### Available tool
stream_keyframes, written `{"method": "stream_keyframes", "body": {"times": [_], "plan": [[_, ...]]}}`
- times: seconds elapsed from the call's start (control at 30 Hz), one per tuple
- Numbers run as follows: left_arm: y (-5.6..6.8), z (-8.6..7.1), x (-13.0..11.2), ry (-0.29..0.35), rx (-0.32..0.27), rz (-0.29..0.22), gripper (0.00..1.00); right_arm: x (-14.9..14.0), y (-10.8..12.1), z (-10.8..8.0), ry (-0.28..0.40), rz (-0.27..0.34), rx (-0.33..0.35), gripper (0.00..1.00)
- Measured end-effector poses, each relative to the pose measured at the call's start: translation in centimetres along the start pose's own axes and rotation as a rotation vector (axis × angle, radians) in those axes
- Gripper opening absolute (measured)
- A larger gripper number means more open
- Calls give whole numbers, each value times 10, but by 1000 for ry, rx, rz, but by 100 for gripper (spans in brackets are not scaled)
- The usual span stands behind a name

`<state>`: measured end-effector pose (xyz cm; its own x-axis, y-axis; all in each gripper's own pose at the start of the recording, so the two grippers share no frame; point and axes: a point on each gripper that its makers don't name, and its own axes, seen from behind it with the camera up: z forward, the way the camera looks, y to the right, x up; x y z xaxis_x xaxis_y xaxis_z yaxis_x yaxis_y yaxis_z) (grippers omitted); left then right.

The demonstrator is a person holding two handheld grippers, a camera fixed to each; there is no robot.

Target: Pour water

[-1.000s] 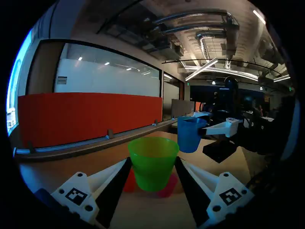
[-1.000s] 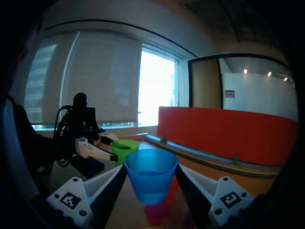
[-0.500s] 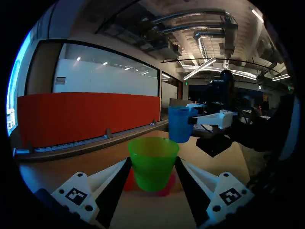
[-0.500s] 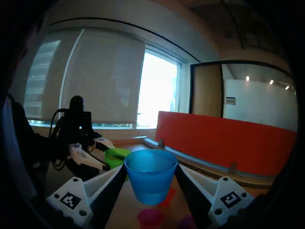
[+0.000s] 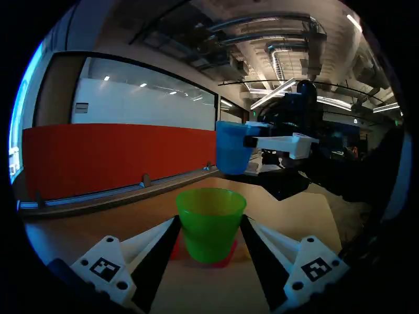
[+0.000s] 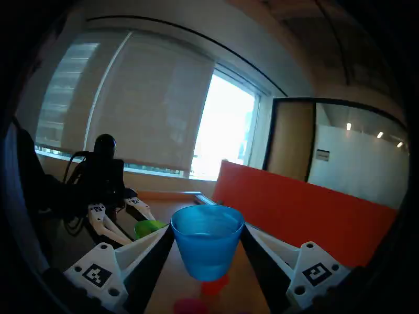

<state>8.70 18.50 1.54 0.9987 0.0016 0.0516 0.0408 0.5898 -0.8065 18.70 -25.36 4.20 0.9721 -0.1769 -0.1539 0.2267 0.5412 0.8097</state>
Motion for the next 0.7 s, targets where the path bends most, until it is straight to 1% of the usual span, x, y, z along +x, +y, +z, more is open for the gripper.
{"method": "stream_keyframes", "body": {"times": [0.5,0.7], "plan": [[6,3,-1,-7,-13,6,83,23,8,18,-17,-166,34,91],[7,3,-1,-6,-19,2,83,34,10,24,-5,-239,48,91]]}}
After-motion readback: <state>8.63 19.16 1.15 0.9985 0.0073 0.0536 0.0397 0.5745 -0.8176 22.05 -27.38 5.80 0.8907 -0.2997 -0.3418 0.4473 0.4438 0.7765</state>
